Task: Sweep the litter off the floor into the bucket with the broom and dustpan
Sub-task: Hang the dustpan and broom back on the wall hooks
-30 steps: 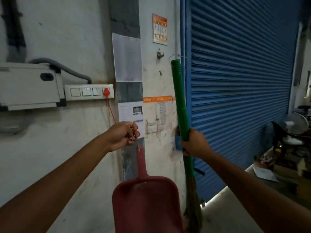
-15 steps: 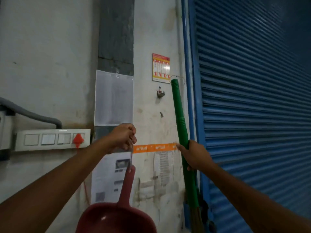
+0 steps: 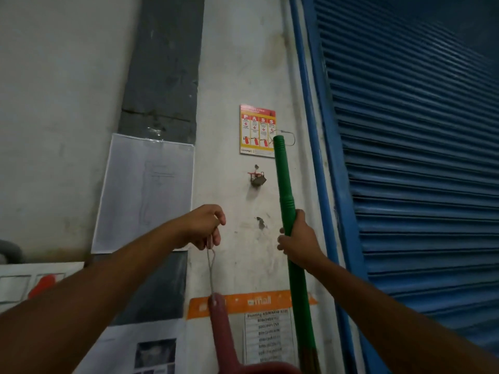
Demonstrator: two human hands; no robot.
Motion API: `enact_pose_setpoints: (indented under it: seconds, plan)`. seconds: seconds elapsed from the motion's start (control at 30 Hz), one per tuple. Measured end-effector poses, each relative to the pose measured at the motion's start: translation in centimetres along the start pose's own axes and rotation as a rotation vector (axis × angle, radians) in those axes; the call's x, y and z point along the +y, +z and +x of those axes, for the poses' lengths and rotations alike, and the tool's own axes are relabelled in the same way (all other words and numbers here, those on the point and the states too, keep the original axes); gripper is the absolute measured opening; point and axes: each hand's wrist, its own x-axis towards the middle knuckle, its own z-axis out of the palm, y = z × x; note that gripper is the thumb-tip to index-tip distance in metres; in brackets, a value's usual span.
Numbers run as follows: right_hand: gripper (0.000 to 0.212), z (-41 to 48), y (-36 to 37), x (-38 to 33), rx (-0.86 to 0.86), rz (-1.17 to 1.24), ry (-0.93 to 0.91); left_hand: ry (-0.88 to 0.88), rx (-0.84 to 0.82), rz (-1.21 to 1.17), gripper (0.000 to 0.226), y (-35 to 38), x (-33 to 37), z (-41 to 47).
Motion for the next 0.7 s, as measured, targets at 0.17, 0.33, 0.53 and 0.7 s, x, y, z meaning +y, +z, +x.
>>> enact_pose_setpoints:
  seconds: [0.17,0.33,0.53,0.7]
  plan:
    - [0.036,5.4,2.4,2.0,0.133,0.211,-0.040,0.050,0.061,-0.053,0.024,0.5,-0.4,5.4]
    - [0.038,10.0,3.8,3.6,-0.003,0.177,0.022,-0.020,0.136,-0.156,0.031,1.1,-0.4,9.6]
    - [0.037,12.3,5.5,4.6,-0.099,0.292,-0.009,-0.135,0.169,-0.213,0.028,2.4,-0.4,11.6]
    - [0.031,13.7,5.6,4.3,-0.178,0.421,0.033,-0.139,0.242,-0.220,0.025,2.6,0.3,12.3]
